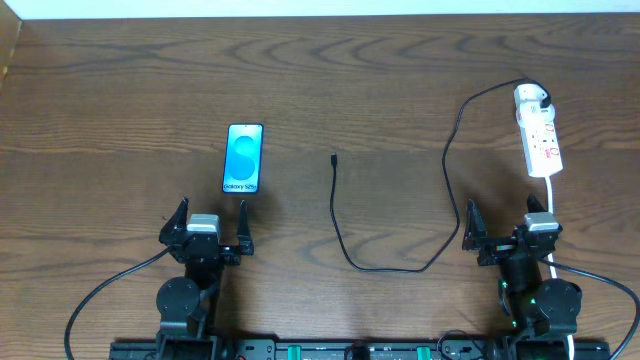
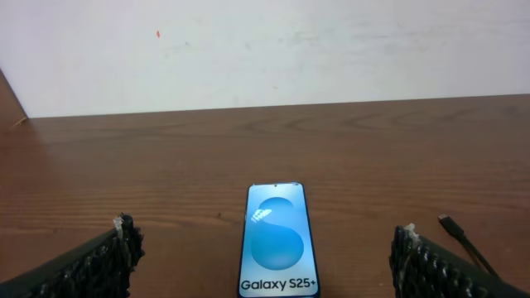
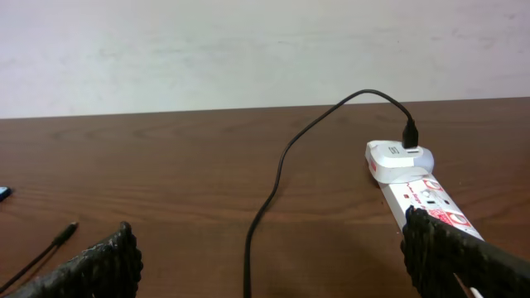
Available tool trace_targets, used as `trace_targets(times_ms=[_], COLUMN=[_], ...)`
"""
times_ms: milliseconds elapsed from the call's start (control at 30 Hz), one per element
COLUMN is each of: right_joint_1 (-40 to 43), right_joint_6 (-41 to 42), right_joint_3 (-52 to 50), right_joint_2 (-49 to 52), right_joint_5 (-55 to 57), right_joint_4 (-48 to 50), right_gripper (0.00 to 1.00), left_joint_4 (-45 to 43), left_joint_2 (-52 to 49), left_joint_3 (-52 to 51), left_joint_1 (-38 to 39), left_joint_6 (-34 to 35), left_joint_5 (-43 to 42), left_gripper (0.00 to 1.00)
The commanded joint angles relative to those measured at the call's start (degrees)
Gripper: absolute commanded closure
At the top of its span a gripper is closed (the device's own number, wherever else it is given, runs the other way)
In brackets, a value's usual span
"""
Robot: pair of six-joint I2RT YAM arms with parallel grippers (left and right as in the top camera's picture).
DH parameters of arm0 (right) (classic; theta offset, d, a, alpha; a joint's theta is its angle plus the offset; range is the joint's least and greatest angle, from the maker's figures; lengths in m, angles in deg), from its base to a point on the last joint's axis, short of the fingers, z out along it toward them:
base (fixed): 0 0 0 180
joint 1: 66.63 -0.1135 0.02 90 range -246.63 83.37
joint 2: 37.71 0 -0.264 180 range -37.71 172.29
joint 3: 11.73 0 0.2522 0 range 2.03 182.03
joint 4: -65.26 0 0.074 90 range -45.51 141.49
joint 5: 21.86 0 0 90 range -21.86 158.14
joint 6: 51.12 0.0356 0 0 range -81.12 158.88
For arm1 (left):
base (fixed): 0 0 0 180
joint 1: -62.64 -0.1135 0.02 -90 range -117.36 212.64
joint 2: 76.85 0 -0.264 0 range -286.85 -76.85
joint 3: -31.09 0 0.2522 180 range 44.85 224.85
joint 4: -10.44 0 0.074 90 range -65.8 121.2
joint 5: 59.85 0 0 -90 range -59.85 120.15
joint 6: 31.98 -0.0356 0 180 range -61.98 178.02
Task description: Plug charger to phone and switch on socket
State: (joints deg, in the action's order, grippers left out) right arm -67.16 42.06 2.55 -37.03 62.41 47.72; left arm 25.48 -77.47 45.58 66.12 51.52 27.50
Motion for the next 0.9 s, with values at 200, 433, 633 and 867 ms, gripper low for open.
trace_targets(times_ms=[200, 433, 633, 867], right_joint_1=[0.1, 0.1, 0.1, 0.1], right_joint_6=[0.0, 0.0, 0.0, 0.0], right_joint_3=[-0.2, -0.2, -0.2, -0.2], right_joint_2=[-0.4, -0.4, -0.4, -0.4], right_joint_5=[0.2, 0.2, 0.2, 0.2], right_joint_4=[-0.1, -0.1, -0.1, -0.1], right_gripper=[0.01, 0.01, 0.01, 0.01], left_joint_4=[2.7, 2.6, 2.6, 2.6], left_joint_2=[0.3, 0.3, 0.3, 0.3], left_joint_3=[-0.5, -0.5, -0.5, -0.4], left_joint_1=[-0.3, -0.3, -0.3, -0.3], left_joint_6=[-1.2, -1.2, -1.2, -1.2], left_joint_5=[0.3, 0.3, 0.3, 0.3], left_gripper=[0.03, 0.02, 0.02, 0.02])
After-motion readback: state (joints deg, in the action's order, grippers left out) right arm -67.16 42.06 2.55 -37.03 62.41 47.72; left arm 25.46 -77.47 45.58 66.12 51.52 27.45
